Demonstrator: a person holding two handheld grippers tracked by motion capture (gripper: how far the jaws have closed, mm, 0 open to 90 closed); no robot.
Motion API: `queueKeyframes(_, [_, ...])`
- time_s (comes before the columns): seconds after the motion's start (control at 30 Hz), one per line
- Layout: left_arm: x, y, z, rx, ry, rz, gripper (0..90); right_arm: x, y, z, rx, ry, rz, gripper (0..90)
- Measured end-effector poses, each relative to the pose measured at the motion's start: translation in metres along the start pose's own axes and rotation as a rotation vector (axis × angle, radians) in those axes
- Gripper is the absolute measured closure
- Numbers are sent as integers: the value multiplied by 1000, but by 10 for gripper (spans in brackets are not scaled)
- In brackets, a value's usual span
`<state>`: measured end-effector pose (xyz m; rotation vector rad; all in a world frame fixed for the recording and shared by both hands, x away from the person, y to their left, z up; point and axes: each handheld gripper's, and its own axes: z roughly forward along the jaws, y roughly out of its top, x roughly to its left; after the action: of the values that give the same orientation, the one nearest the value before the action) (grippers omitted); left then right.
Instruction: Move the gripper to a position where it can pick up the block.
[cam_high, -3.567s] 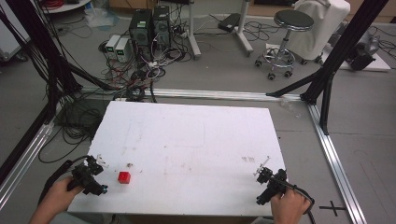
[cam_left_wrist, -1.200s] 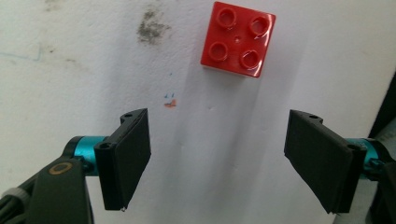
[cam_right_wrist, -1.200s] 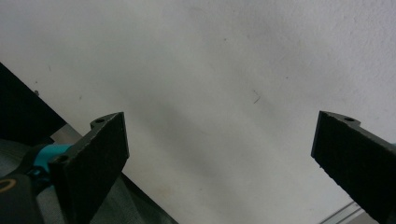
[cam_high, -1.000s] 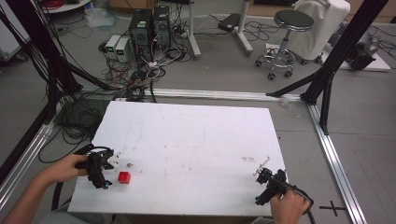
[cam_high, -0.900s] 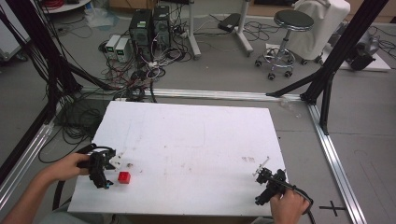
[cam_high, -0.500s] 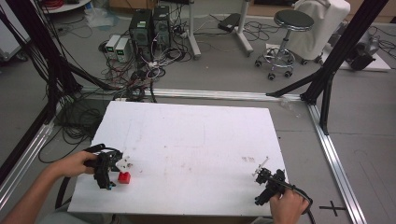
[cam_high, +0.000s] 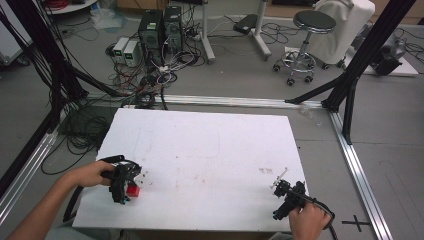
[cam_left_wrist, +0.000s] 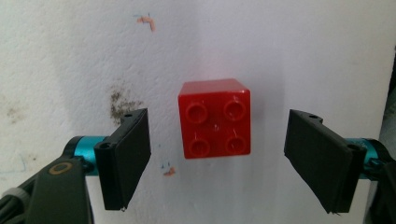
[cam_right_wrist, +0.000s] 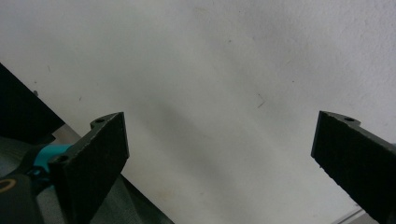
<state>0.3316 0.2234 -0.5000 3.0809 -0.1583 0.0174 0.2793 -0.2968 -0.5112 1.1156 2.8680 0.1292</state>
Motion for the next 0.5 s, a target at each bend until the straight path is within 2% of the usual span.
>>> queueKeyframes(0.27, [1,2,7,23,3,-5,231,0,0,0,-4,3,2,31])
queueKeyframes(0.5, [0,0,7,19,6,-11,231,0,1,0,-2,1,-2,31])
